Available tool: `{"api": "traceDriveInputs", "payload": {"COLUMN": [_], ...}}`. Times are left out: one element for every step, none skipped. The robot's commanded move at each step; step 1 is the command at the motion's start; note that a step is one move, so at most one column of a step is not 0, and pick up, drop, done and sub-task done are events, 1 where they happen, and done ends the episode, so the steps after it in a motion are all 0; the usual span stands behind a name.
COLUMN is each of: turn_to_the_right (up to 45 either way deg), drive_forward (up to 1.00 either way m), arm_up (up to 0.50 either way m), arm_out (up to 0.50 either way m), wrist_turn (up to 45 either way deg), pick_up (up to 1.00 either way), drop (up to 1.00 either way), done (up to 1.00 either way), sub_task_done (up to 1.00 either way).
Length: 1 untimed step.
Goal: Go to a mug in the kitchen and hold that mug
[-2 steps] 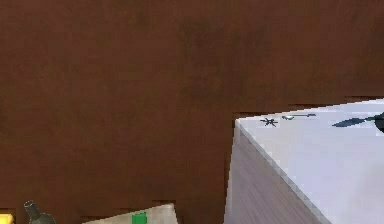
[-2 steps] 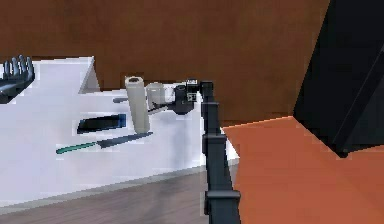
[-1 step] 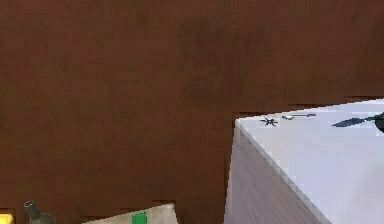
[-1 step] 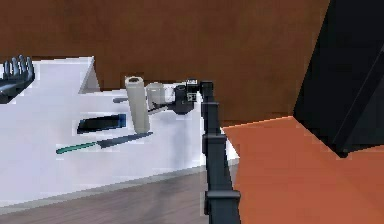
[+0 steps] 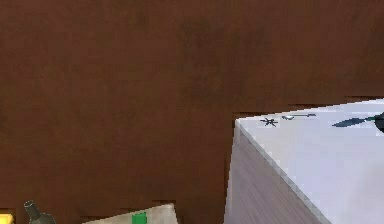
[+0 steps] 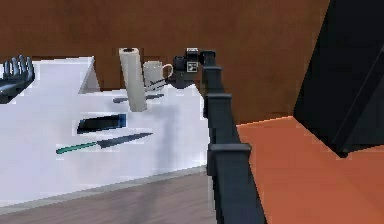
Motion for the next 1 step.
{"api": "traceDriveInputs", "payload": {"turn_to_the_right": [0.0], "drive_forward": [0.0], "arm_up": [0.0], "arm_out": [0.0], "wrist_turn": [0.0], "pick_up": [0.0], "drop": [0.0], "done": [1.0], "sub_task_done": [0.0]}}
